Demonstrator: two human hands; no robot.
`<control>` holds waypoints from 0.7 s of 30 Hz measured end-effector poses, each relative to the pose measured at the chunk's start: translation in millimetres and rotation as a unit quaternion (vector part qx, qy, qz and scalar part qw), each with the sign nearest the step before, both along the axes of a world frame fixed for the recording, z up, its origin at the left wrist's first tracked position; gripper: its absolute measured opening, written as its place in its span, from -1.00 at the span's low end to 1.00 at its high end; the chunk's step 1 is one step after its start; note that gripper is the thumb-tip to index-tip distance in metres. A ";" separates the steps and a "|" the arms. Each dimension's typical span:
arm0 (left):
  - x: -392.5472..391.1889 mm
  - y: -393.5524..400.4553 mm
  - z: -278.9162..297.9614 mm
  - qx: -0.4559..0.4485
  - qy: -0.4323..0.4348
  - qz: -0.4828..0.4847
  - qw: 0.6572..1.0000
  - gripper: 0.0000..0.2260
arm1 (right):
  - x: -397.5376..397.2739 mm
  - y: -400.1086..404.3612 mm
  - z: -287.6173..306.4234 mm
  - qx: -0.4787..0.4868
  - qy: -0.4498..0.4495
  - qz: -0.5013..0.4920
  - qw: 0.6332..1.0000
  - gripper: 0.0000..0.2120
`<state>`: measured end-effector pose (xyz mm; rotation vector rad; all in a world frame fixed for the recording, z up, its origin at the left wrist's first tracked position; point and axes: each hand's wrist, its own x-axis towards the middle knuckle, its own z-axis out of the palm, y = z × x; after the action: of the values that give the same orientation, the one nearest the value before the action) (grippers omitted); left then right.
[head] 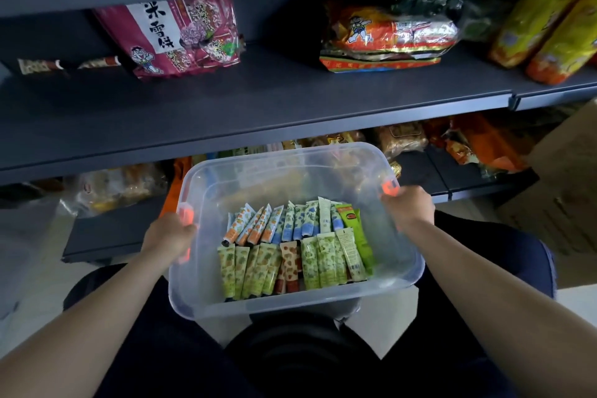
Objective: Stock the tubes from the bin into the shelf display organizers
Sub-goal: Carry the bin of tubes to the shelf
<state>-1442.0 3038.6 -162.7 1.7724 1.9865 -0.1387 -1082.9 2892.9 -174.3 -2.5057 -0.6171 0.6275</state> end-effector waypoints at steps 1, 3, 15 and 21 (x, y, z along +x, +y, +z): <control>0.5 -0.6 -0.2 0.001 0.003 0.001 1.000 -0.69 | 1.1 -0.2 -1.9 -0.001 0.002 0.004 1.000 -0.67; 0.8 -0.5 -2.0 0.008 -0.001 0.008 1.000 -0.67 | 3.4 -1.5 -4.1 -0.011 -0.002 0.013 1.000 -0.69; 4.0 1.0 2.3 0.042 -0.018 0.003 0.999 -0.63 | 1.7 1.4 -3.5 -0.040 -0.028 0.023 0.999 -0.66; 4.9 -1.9 3.7 0.053 -0.034 0.034 0.997 -0.64 | -2.0 -0.1 0.8 -0.025 -0.013 0.017 0.999 -0.67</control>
<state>-1437.1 3036.8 -159.0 1.7482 2.0352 0.0494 -1084.9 2892.7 -173.6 -2.5587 -0.6618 0.6325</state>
